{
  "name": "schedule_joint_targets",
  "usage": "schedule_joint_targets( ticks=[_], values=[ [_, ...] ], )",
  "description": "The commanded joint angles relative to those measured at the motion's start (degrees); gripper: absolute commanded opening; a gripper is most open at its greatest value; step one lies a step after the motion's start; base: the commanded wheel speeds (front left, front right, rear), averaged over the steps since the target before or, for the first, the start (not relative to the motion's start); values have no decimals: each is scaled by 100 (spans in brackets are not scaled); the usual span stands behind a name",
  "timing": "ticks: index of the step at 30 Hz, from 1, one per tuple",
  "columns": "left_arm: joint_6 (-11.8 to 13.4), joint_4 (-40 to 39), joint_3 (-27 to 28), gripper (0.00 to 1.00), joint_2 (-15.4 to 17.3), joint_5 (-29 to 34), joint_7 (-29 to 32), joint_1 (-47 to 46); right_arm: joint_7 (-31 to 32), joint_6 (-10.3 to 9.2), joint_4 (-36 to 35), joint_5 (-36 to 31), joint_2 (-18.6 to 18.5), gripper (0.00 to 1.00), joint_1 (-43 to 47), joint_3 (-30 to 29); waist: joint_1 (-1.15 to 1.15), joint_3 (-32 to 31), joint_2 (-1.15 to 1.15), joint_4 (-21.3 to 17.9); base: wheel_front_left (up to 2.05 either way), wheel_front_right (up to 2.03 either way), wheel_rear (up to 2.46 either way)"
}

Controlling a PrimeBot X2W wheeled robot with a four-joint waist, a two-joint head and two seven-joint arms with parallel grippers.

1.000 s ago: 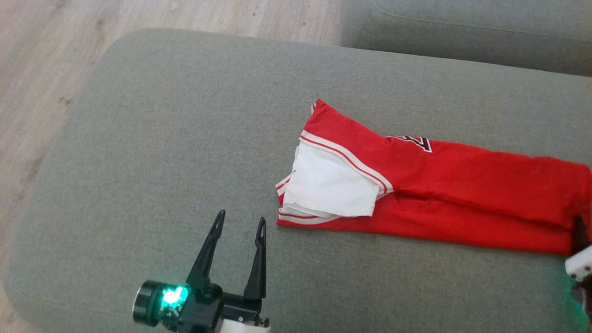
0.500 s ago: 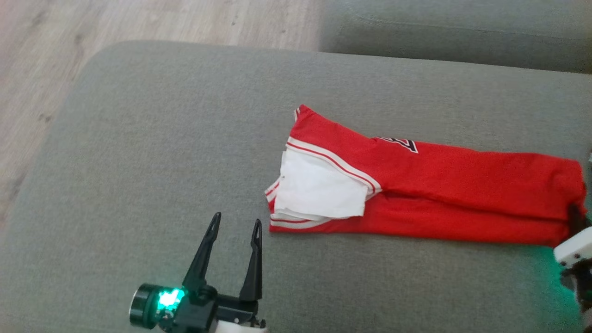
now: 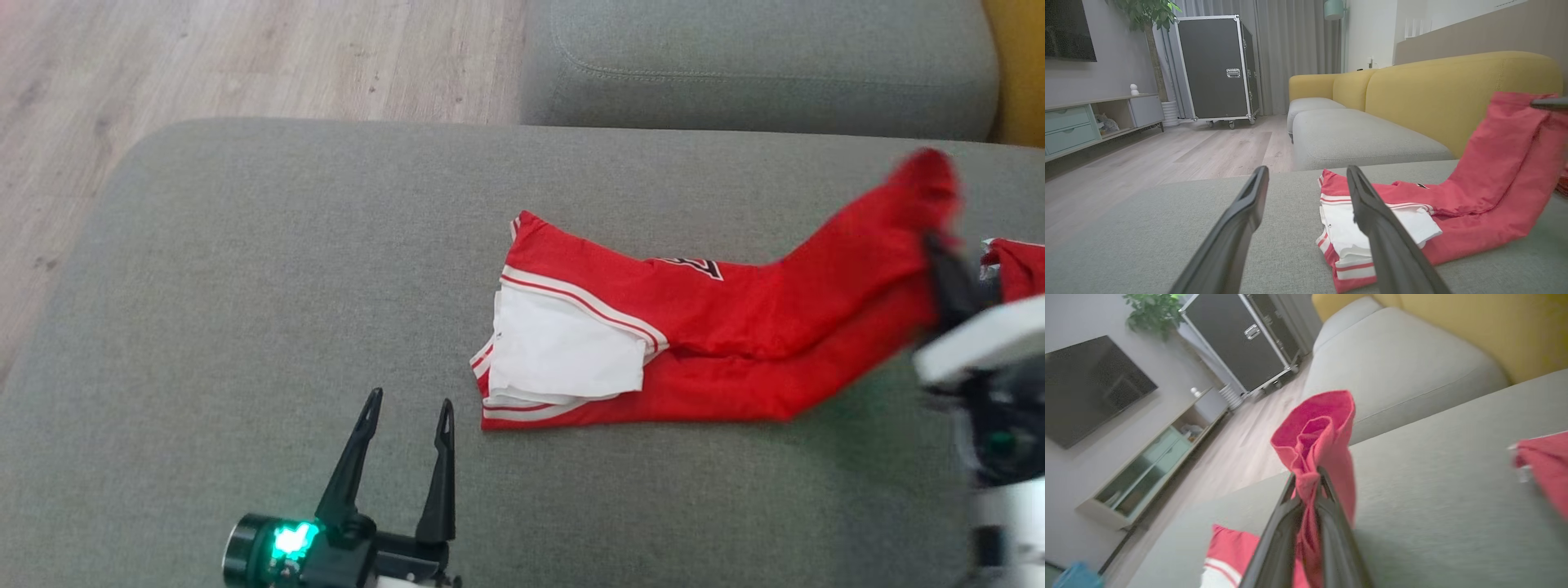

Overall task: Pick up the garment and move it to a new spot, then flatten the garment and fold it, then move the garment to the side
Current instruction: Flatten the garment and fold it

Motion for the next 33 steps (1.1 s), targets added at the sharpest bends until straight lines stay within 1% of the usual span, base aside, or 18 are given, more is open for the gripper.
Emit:
schedule_joint_targets(
  ticks=[1, 3, 5, 9, 10, 11, 12, 18, 25, 26, 27, 28, 33],
  values=[
    [-43, -138, 211, 100, -80, 53, -55, -86, 108, -4, -354, 12, 101, 0, -171, 252, 0, -13, 0, 14, 0, 0, 0],
    [-90, -112, 211, 100, -106, 67, -55, -93, 278, -4, -576, 2, 396, 0, -245, 525, 0, -29, 0, 54, 0, 0, 0],
    [-137, -90, 209, 100, -133, 77, -55, -100, 408, -4, -642, -4, 632, 0, -347, 797, 0, -32, 0, 115, 0, 0, 0],
    [-211, -48, 213, 100, -198, 85, -55, -121, 373, -4, -382, -14, 876, 0, -596, 1281, 0, 2, 0, 287, 0, 0, 0],
    [-236, -31, 208, 100, -211, 89, -55, -127, 330, -4, -238, 14, 900, 0, -649, 1382, 0, 13, 0, 340, 0, 0, 0],
    [-266, 4, 205, 100, -234, 112, -55, -143, 148, -4, 104, 197, 914, 0, -750, 1656, 0, 30, 0, 461, 0, 0, 0],
    [-266, 4, 205, 100, -234, 112, -55, -143, 148, -4, 104, 197, 914, 0, -750, 1656, 0, 30, 0, 461, 0, 0, 0],
    [-350, 107, 235, 100, -287, 143, -55, -167, -539, -4, 1280, 760, 918, 0, -1105, 2649, 0, 36, 0, 758, 0, 0, 0],
    [-428, 193, 220, 100, -353, 170, -55, -148, -1236, -4, 2070, 1625, 919, 0, -1505, 3859, 0, -32, 0, 936, 0, 0, 0],
    [-436, 204, 221, 100, -360, 173, -55, -141, -1302, -4, 2168, 1752, 919, 21, -1562, 4028, 0, -45, 0, 946, 0, 0, 0],
    [-442, 213, 225, 100, -367, 174, -55, -134, -1350, -4, 2280, 1863, 919, 70, -1624, 4193, 0, -58, 0, 954, 0, 0, 0],
    [-448, 221, 229, 100, -373, 175, -55, -129, -1435, -4, 2398, 1935, 919, 100, -1697, 4332, 0, -73, 0, 963, 0, 0, 0],
    [-450, 219, 282, 100, -398, 187, -55, -76, -2091, -4, 2684, 2484, 920, 100, -1942, 4782, 0, -185, 0, 927, 0, 0, 0]
  ],
)
